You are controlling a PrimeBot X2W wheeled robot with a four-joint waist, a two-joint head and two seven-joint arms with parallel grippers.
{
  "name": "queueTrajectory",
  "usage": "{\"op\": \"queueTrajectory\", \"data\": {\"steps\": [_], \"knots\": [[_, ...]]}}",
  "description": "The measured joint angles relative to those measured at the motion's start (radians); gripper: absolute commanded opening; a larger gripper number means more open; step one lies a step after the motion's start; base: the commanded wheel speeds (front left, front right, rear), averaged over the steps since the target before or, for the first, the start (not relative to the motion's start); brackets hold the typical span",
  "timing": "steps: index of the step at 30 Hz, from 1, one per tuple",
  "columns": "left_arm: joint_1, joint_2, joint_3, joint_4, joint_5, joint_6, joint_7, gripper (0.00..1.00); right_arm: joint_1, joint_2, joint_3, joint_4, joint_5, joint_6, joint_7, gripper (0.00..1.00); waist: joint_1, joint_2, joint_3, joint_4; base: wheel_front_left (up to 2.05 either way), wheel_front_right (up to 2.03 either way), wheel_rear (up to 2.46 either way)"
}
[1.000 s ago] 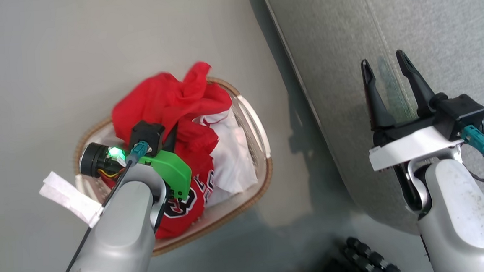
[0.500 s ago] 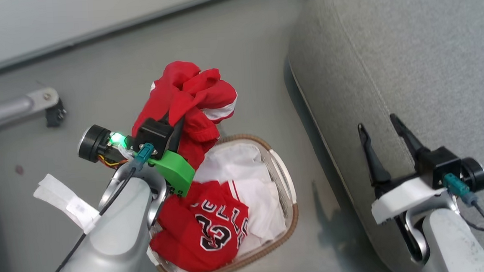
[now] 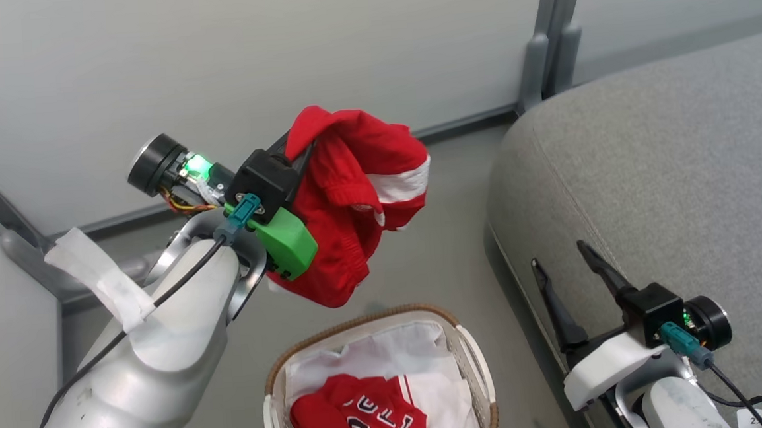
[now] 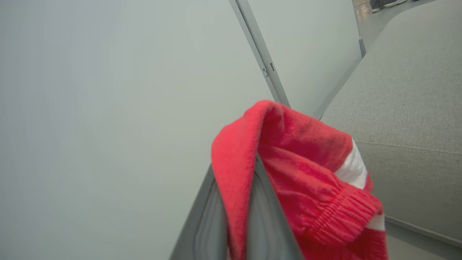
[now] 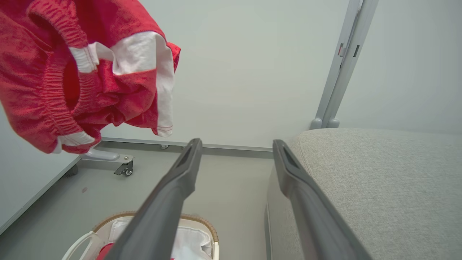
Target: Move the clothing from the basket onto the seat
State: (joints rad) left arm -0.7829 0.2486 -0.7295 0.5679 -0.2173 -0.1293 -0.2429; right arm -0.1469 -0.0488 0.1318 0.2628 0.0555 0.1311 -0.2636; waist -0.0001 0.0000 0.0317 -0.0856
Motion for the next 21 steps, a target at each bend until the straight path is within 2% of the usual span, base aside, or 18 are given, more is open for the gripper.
{"op": "queueTrajectory", "data": {"steps": [8, 21], "knots": [[-0.046, 0.018, -0.097, -0.053, -0.036, -0.001, 0.022, 0.0, -0.023, 0.0, 0.07, 0.023, 0.007, 0.0, 0.0, 1.0, 0.0, 0.0, -0.081, 0.034, 0.0, 0.0, 0.0], [-0.088, 0.001, -0.185, -0.1, -0.08, -0.001, 0.029, 0.0, -0.22, 0.001, 0.242, 0.142, 0.054, 0.0, 0.0, 1.0, 0.0, 0.0, -0.098, 0.101, 0.0, 0.0, 0.0]]}}
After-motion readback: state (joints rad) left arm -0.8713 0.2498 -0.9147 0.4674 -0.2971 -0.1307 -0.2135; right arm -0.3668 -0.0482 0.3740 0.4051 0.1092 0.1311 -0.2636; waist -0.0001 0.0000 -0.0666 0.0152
